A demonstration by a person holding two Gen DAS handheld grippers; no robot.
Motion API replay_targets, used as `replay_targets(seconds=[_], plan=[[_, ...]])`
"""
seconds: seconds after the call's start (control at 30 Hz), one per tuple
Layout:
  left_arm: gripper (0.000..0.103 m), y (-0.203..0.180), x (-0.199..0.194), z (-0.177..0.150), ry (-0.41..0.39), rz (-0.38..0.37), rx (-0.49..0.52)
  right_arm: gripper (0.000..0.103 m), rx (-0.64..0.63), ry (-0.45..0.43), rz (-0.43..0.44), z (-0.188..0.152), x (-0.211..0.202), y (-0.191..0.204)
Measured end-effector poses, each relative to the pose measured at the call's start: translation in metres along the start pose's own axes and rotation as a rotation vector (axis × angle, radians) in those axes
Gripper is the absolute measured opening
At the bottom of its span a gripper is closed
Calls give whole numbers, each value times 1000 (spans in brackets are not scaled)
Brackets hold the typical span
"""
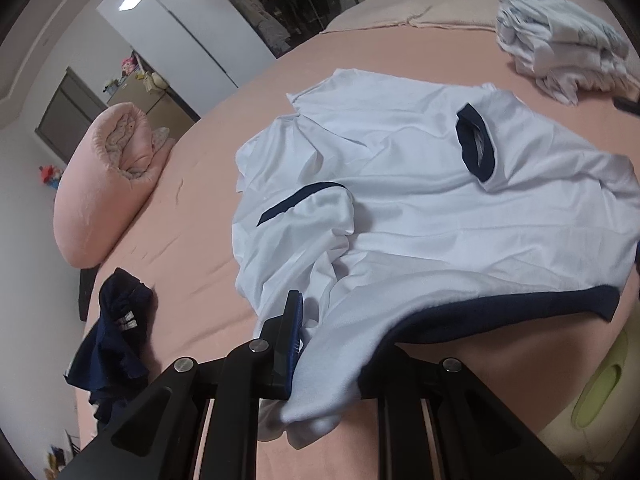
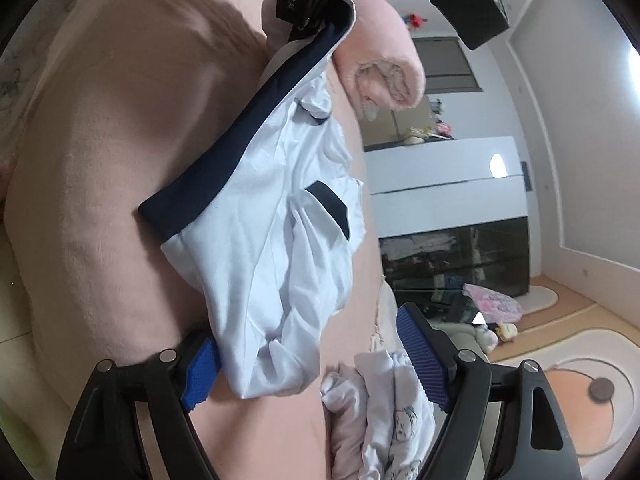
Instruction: Fold clothes
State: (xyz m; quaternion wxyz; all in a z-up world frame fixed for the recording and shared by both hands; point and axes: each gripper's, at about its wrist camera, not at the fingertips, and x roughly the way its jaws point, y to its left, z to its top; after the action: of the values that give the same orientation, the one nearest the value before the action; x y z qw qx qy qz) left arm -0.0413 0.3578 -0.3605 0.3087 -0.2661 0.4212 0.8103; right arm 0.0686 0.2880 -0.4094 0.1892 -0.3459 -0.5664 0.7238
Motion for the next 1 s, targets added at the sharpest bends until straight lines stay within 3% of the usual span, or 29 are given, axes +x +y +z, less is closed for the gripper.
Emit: replay_targets(seconds=[0.17, 0.27, 0.47, 0.53, 0.63, 0.73, 0.8, 0.83, 1.0], plan=[[15, -16, -4, -9, -17, 82, 149, 98, 19, 0, 6, 0, 7, -11], [16, -31, -4, -23, -24, 169, 295, 98, 34, 2, 3, -1, 7, -13], [18, -64, 11, -63, 0, 345, 640, 98, -3, -6, -82, 3, 1, -7], [21, -69, 16, -70, 18, 367, 695, 98, 2, -3, -78, 2, 2, -6], [25, -68, 17, -70, 22, 394, 702, 98, 19, 8, -54, 3, 6, -11], [58, -59, 7, -65, -17, 472, 662, 98, 30, 20, -68, 5, 5, -17], [96, -51, -5, -61, -77, 501, 607, 98, 24, 20, -107, 6, 4, -20], [100, -48, -8, -60, -90, 496, 583, 98, 18, 18, -126, 6, 4, -22], [101, -38, 4, -55, -47, 445, 538, 98, 7, 22, -99, 8, 14, -19]])
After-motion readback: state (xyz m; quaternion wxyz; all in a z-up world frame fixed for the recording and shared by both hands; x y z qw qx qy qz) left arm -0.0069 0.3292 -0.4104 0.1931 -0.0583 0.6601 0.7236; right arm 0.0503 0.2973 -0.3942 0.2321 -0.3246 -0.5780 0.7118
